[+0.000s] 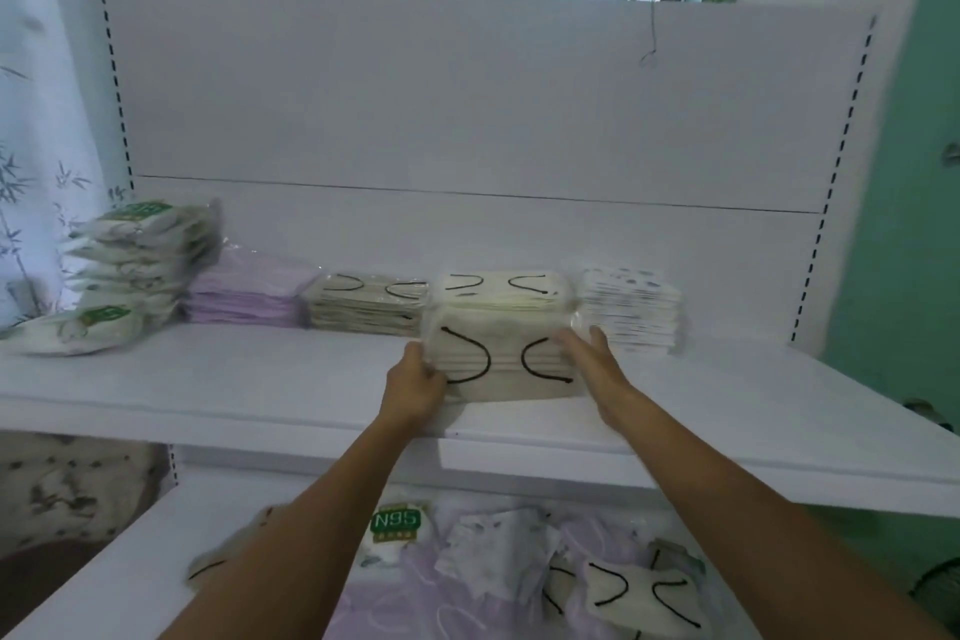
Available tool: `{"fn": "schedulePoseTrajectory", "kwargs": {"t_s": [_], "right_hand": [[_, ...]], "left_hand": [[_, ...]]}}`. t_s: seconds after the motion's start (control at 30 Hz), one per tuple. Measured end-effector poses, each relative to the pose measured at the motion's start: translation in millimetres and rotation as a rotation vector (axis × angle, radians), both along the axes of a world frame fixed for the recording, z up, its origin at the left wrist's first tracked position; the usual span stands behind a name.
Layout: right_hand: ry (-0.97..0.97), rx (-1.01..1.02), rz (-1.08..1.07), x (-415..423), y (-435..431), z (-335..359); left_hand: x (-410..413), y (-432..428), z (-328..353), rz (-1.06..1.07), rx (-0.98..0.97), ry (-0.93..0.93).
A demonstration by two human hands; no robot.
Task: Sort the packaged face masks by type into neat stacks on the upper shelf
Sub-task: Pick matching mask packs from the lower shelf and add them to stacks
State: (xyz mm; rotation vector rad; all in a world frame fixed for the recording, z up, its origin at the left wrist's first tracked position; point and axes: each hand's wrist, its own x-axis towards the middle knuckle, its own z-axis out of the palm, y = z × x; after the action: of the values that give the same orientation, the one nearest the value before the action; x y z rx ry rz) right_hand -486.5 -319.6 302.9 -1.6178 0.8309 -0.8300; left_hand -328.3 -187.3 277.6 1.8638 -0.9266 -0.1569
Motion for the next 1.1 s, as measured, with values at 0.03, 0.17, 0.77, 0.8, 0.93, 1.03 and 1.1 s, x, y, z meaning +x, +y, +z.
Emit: {"fn": "schedulePoseTrajectory", "kwargs": {"t_s": [0.03, 0.17, 0.77, 0.8, 0.93, 1.03, 1.1], "right_hand": [[0.072, -0.077, -0.005, -3, -2, -3], [0.172, -0.325, -0.101, -12, -8, -7], [0.319, -0.967, -0.009, 228, 44, 3], [0.331, -0.994, -0.017, 240, 42, 7], [0.445, -1.109, -0.069, 269, 24, 18], [0.509, -1.132, -0.131, 273, 7, 24], [0.564, -1.147, -0.187, 271, -7, 28]], "left_hand": [[-1, 2, 0, 0.011, 0.000, -0.032], [3, 11, 3, 0.101, -0.061, -0.144], [203, 115, 9, 0.308, -0.008, -0.480], [220, 114, 14, 0.273, -0.010, -0.477], [272, 92, 37, 0.257, -0.130, -0.379], [296, 57, 45, 0.193, -0.142, -0.364], [305, 30, 47, 0.169, -0.156, -0.393]]}}
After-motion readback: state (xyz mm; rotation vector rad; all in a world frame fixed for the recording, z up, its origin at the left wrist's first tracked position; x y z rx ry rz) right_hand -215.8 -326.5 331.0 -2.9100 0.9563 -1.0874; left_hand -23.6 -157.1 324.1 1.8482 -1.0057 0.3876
